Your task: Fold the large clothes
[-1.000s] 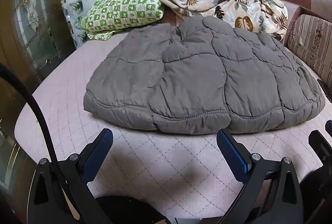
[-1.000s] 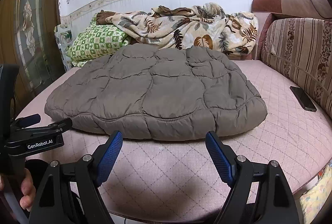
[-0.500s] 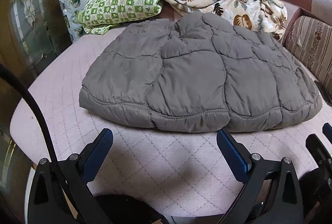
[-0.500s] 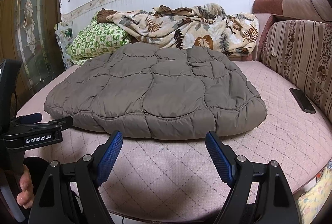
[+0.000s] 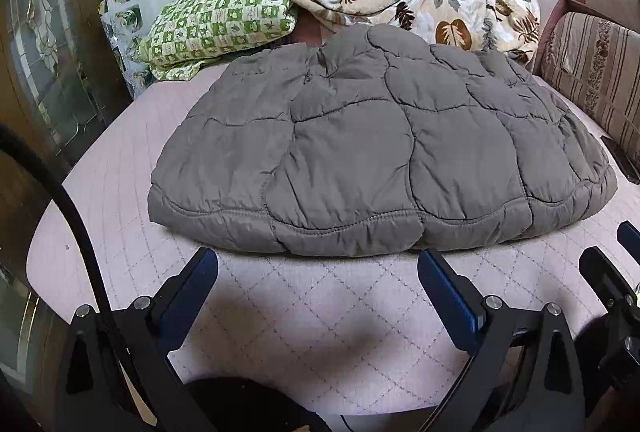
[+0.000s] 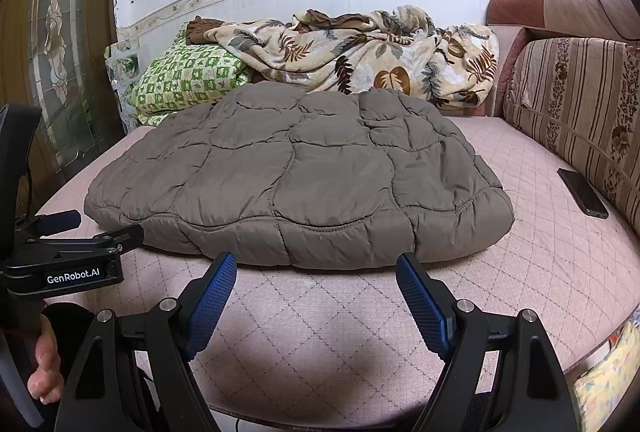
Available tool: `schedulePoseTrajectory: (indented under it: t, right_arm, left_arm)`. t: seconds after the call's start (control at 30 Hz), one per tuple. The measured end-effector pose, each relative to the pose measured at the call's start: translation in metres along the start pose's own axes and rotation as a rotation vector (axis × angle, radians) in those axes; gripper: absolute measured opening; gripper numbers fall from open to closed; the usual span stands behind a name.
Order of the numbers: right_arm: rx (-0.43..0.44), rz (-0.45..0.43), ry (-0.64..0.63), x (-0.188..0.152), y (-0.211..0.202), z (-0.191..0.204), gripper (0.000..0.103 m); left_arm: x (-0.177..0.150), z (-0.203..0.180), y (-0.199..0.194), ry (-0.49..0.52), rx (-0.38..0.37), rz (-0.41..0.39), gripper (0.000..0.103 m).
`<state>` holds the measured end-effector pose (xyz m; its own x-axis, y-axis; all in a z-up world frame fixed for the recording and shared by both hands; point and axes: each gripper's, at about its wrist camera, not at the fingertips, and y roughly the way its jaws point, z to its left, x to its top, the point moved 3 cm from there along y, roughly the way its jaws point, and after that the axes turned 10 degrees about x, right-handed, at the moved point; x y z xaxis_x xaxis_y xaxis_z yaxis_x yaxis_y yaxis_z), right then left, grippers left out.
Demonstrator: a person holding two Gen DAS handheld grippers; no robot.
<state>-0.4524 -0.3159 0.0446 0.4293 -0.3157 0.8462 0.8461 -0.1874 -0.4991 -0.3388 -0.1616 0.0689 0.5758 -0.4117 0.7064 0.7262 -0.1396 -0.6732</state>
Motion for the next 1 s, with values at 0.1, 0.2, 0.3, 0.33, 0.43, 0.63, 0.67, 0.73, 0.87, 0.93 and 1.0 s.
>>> schedulePoseTrajectory:
  t: [0.1, 0.2, 0.3, 0.33, 0.43, 0.63, 0.67, 0.73, 0.87, 0.93, 1.0]
  right_arm:
    - [0.000, 0.000, 0.000, 0.000, 0.000, 0.000, 0.085]
    - [0.000, 0.000, 0.000, 0.000, 0.000, 0.000, 0.085]
    - [0.000, 0.000, 0.000, 0.000, 0.000, 0.000, 0.085]
    - [0.000, 0.000, 0.000, 0.000, 0.000, 0.000, 0.085]
    - [0.000, 0.000, -0.002, 0.000, 0.000, -0.001, 0.085]
    - [0.001, -0.002, 0.001, 0.001, 0.000, -0.002, 0.085]
    - [0.001, 0.000, 0.001, 0.001, 0.000, -0.002, 0.085]
    - [0.001, -0.001, 0.000, 0.001, -0.001, -0.002, 0.085]
    - [-0.003, -0.004, -0.002, 0.001, -0.002, -0.004, 0.085]
    - [-0.005, -0.006, -0.002, 0.002, -0.004, -0.007, 0.085]
    - [-0.008, -0.009, -0.002, 0.003, -0.007, -0.007, 0.085]
  left_arm:
    - [0.001, 0.002, 0.003, 0.006, 0.027, 0.015, 0.100]
    - [0.002, 0.007, 0.002, -0.008, 0.028, 0.016, 0.100]
    - [0.002, 0.010, 0.002, -0.018, 0.045, 0.010, 0.100]
    - [0.002, 0.010, 0.002, -0.015, 0.055, 0.011, 0.100]
    - [0.001, 0.010, 0.001, -0.010, 0.064, 0.008, 0.100]
    - [0.001, 0.008, -0.003, 0.002, 0.076, -0.008, 0.100]
    - [0.001, 0.008, -0.004, 0.002, 0.075, -0.010, 0.100]
    - [0.002, 0.008, -0.005, 0.000, 0.060, -0.010, 0.100]
    - [0.002, 0.012, -0.002, -0.008, 0.044, 0.004, 0.100]
    - [0.003, 0.015, 0.000, -0.021, 0.040, 0.017, 0.100]
    - [0.004, 0.017, 0.001, -0.032, 0.029, 0.029, 0.100]
